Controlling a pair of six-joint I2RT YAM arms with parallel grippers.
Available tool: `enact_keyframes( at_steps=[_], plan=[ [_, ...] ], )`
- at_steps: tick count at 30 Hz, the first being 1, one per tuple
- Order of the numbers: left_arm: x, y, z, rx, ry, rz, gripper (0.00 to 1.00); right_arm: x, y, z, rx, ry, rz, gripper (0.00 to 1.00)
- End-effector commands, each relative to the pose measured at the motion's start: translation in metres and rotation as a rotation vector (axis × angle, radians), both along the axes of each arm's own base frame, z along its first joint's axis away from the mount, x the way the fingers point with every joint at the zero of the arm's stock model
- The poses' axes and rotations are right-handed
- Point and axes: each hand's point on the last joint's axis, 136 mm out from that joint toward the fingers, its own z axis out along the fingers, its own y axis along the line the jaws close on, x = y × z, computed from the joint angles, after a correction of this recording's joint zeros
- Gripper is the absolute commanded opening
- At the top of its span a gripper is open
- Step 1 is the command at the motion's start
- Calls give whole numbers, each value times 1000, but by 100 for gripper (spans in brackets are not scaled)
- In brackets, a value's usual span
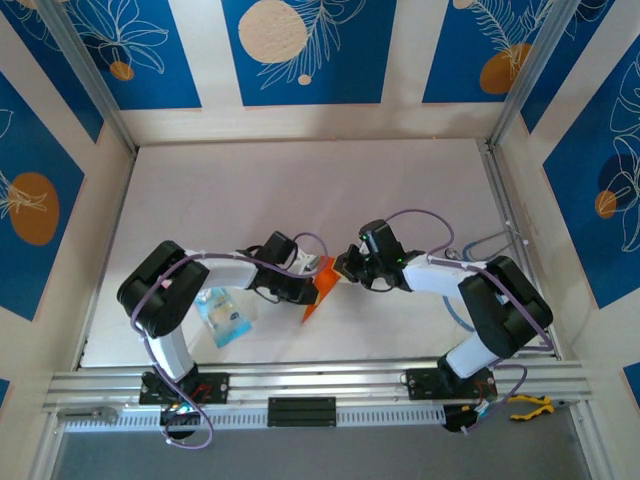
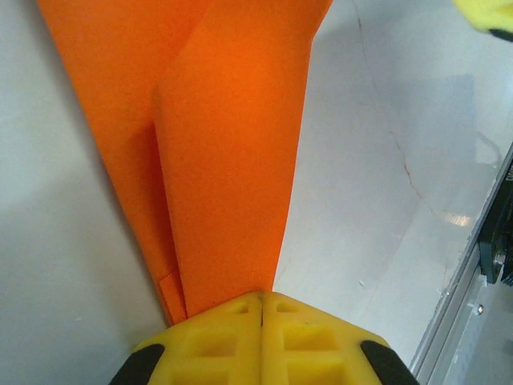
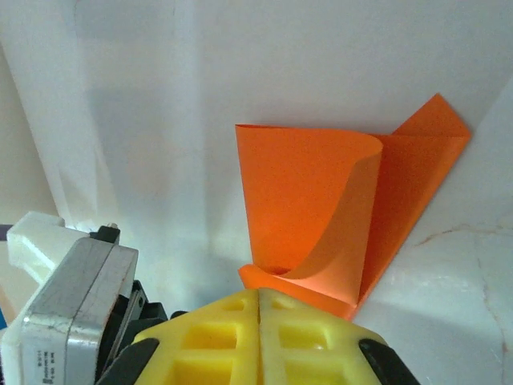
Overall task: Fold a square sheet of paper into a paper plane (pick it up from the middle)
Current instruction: Fold the wing for the fifth time at the center of the table.
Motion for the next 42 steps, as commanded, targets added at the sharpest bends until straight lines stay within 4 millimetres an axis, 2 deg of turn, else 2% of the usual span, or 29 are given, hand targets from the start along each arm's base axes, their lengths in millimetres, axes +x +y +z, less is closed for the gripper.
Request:
enact_keyframes(
  at_steps=[1,6,8,11,14,18,27,36,42],
  plan=[
    [-35,36,-37,170,133,-14,0,-11,10,-7,-4,-14,76,5],
    [-34,37,-38,176,131,-8,0,-17,30,-16,-15,-4,143,4],
    [-34,38,-37,179,128,-5,0,-18,31,-23,-37,14,147,4],
    [-34,39,-37,182,127,-4,0,-16,19,-41,-90,49,97,3],
    [-34,39,-37,183,126,-1,0,-7,7,-53,-71,69,41,3],
    [-34,39,-38,186,129,-5,0,7,0,-54,-68,65,16,3],
    [-35,42,-39,197,123,-6,0,20,-26,-62,-48,82,-57,3],
    [-34,41,-38,191,122,-5,0,36,-60,-60,-9,80,-152,3],
    [-32,39,-37,183,116,3,0,47,-71,-43,12,53,-173,4]
  ],
)
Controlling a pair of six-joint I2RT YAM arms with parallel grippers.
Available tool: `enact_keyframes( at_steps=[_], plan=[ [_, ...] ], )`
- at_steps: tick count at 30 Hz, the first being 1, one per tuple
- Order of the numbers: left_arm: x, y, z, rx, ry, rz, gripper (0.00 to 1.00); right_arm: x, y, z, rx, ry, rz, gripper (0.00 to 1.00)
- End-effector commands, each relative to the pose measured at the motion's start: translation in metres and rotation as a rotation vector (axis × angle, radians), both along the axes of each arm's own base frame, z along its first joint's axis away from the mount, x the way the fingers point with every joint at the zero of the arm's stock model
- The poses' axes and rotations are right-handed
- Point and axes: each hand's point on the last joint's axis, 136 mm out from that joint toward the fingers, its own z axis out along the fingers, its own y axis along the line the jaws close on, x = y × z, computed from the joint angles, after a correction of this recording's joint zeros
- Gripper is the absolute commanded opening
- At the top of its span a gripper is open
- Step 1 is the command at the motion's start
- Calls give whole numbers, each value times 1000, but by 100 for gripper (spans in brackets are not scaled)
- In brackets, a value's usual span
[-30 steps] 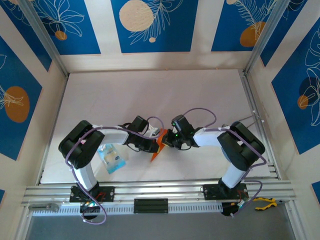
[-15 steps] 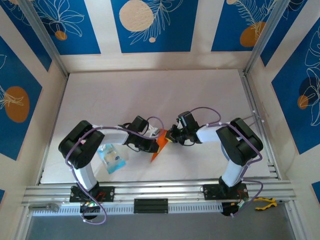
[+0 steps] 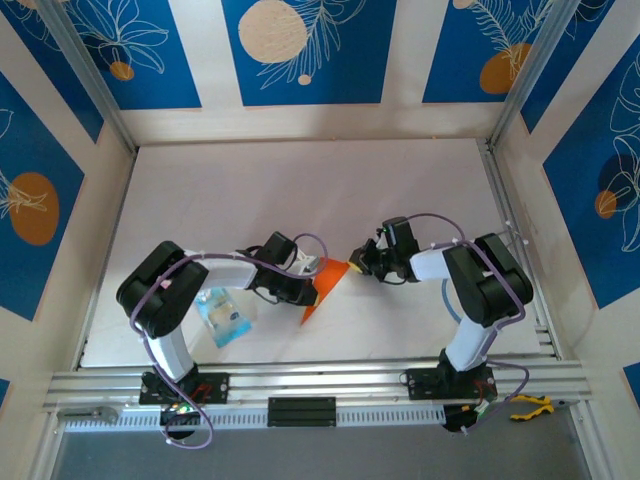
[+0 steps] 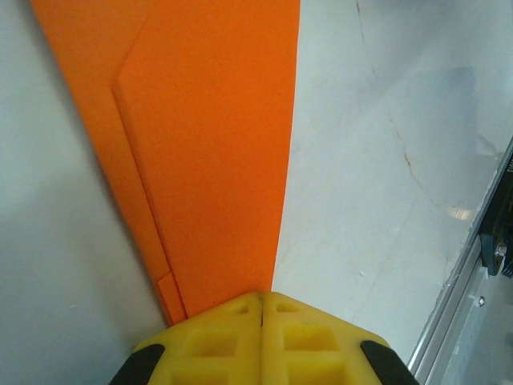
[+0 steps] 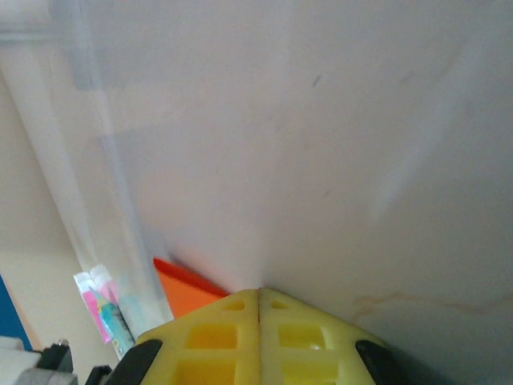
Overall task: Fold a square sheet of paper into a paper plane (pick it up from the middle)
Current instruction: Fold the wing for the fifth time at the center of the table.
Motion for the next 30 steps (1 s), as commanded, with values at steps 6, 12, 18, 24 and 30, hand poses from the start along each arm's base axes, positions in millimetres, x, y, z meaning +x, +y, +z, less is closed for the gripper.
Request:
enact_keyframes(
  at_steps=[6,12,18,24,30],
  plan=[
    [-27,35,-35,168,113,22,0,0,-16,36,-77,-75,-34,5],
    [-26,34,-32,161,105,28,0,-21,12,52,-66,-134,55,6],
    [-24,33,-29,151,102,35,0,-37,43,36,-43,-100,160,4],
    [-24,32,-26,145,101,35,0,-37,47,10,-69,-31,154,3],
    [-21,26,-4,105,80,30,0,-46,24,-23,-122,69,90,2]
  ],
)
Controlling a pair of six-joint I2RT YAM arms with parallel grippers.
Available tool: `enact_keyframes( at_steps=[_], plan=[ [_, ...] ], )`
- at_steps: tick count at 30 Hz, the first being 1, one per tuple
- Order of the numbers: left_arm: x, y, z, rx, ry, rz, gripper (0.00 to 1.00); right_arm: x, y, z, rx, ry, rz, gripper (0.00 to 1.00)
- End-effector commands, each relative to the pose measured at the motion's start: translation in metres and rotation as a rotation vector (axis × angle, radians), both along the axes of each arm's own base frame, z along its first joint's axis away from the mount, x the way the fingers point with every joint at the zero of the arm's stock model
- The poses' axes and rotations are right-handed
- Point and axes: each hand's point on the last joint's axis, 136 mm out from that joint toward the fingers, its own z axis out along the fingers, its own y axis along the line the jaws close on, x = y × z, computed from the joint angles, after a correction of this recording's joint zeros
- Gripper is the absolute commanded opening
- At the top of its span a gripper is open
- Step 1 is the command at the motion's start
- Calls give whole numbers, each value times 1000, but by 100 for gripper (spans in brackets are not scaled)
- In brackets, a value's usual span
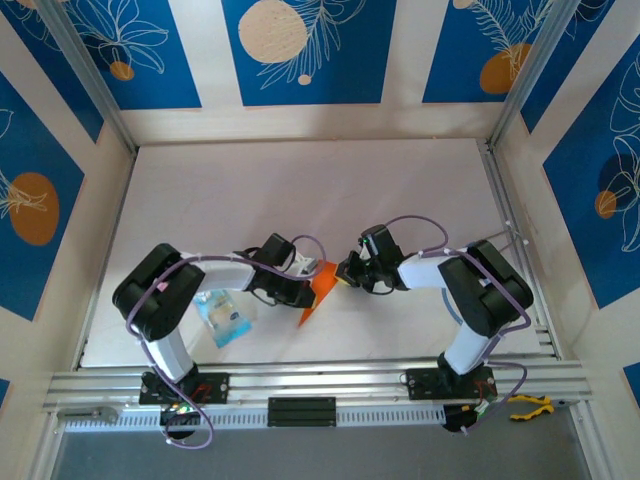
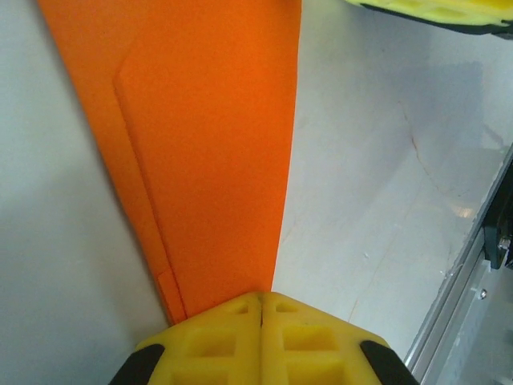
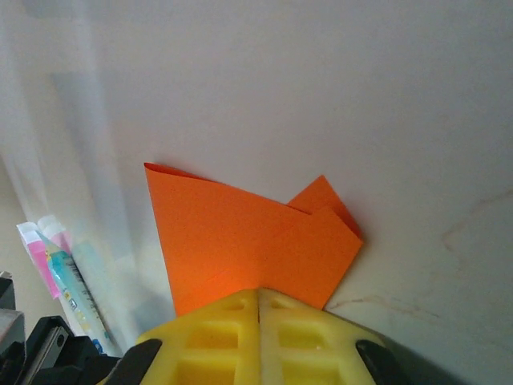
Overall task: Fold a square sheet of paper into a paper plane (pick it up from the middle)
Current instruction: Fold the wing for the fifth time at the center of the table.
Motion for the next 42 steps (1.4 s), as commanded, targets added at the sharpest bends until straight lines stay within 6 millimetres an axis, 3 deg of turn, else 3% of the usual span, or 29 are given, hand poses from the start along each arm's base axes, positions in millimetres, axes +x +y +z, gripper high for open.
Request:
enact_keyframes(
  at_steps=[1,7,15,18,25,28,32,42],
  plan=[
    [-13,17,2,73,56,18,1,-7,-18,-24,-55,70,-57,2],
    [3,-3,42,-22,8,17,3,-11,-16,-25,-86,84,-33,2],
    [23,-32,52,-95,14,33,7,-12,-16,-26,-88,97,-41,2],
    [26,-45,50,-54,-7,-6,9,-12,-16,-26,-90,100,-42,2],
    [35,-51,22,47,0,-4,10,-15,-16,-28,-98,107,-44,2],
    [28,-47,8,88,24,-18,10,-16,-17,-30,-103,109,-45,2],
    [17,-27,-14,186,62,-15,10,-18,-19,-33,-115,120,-49,1],
    [-4,-11,-10,189,79,-32,13,-21,-24,-40,-142,132,-55,1]
  ],
)
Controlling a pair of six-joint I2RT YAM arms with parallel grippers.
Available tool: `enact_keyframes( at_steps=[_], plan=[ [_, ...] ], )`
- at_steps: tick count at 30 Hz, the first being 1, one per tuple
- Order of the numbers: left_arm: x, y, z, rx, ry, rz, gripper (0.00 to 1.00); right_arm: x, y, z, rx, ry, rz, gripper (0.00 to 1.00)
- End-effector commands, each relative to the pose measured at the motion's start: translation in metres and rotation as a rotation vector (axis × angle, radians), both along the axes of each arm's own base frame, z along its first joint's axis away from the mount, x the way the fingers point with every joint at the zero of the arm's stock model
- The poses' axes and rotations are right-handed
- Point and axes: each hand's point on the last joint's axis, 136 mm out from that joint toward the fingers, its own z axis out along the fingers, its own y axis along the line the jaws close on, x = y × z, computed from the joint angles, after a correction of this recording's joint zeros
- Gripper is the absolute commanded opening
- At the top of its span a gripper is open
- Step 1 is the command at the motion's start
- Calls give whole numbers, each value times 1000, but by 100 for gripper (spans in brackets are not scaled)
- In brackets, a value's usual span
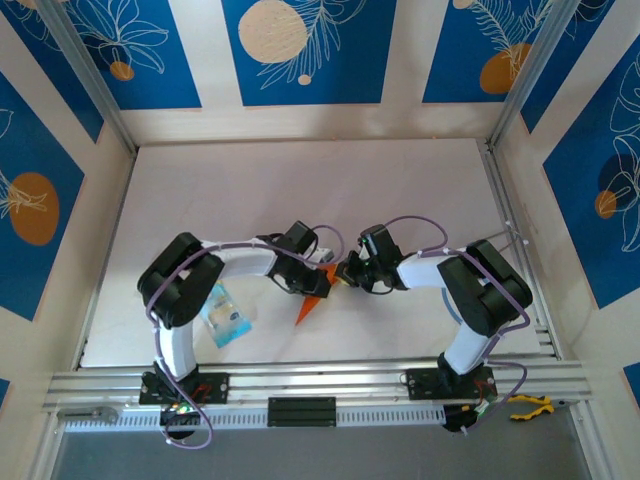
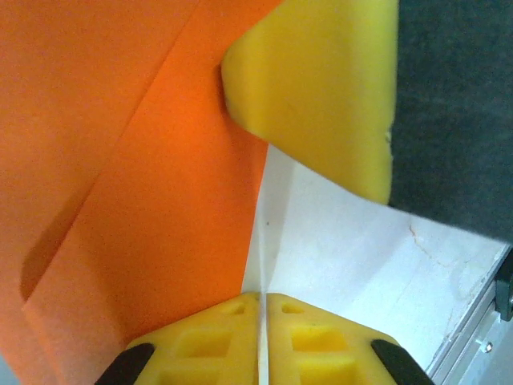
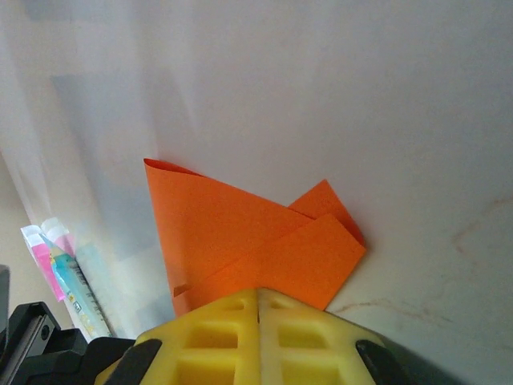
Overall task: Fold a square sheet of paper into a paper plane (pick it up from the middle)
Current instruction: Fold the wing for the fifth time at the center of the table.
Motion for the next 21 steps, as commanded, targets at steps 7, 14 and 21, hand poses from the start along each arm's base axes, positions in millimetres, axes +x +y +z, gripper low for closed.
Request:
enact_keyframes(
  at_steps=[7,14,21],
  plan=[
    [-41,39,-11,102,74,-35,14,-20,-27,-40,-141,122,-48,1],
    [-55,56,-12,115,81,-31,15,-18,-26,-40,-141,120,-47,1],
    [-63,71,-6,128,72,-37,16,-18,-26,-40,-142,122,-46,1]
  ],
)
